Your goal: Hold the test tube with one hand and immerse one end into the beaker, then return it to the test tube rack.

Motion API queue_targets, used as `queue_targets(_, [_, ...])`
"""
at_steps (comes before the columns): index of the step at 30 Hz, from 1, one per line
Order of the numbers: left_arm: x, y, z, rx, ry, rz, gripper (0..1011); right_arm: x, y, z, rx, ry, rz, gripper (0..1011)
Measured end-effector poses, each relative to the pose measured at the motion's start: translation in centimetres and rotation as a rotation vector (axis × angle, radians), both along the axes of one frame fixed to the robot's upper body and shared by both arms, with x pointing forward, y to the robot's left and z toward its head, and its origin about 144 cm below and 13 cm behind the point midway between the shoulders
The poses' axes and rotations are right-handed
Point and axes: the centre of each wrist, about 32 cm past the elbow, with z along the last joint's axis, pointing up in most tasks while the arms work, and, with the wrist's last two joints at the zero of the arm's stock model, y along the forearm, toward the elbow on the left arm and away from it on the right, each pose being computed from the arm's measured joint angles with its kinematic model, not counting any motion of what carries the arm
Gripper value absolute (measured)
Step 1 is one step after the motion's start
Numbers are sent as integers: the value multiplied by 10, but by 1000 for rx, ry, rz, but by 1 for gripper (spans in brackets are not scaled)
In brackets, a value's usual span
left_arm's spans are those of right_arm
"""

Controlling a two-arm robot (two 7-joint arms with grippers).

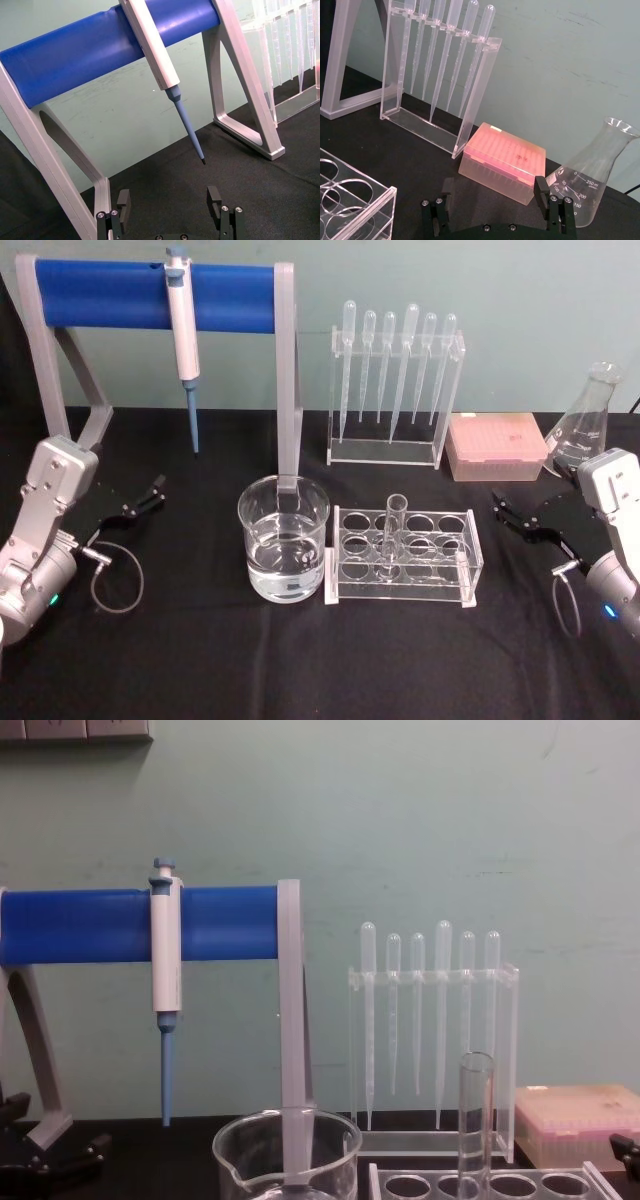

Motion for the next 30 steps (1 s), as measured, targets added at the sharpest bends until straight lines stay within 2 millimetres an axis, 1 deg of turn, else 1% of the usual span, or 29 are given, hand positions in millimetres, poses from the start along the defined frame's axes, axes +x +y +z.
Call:
queue_targets(18, [0, 0, 0, 0, 0, 0, 1000, 0, 0, 0, 0, 0, 0, 1002])
queue_targets(21, [0, 0, 0, 0, 0, 0, 1000, 0, -3, 9, 11, -25, 14, 1002])
queue_targets(22, [0, 0, 0, 0, 0, 0, 1000, 0, -3, 9, 11, -25, 14, 1002])
queue_targets(28, [0, 0, 0, 0, 0, 0, 1000, -7, -9, 33, 61, -54, 53, 1002])
queue_targets(30, [0, 0, 0, 0, 0, 0, 1000, -9, -11, 38, 69, -58, 64, 1002])
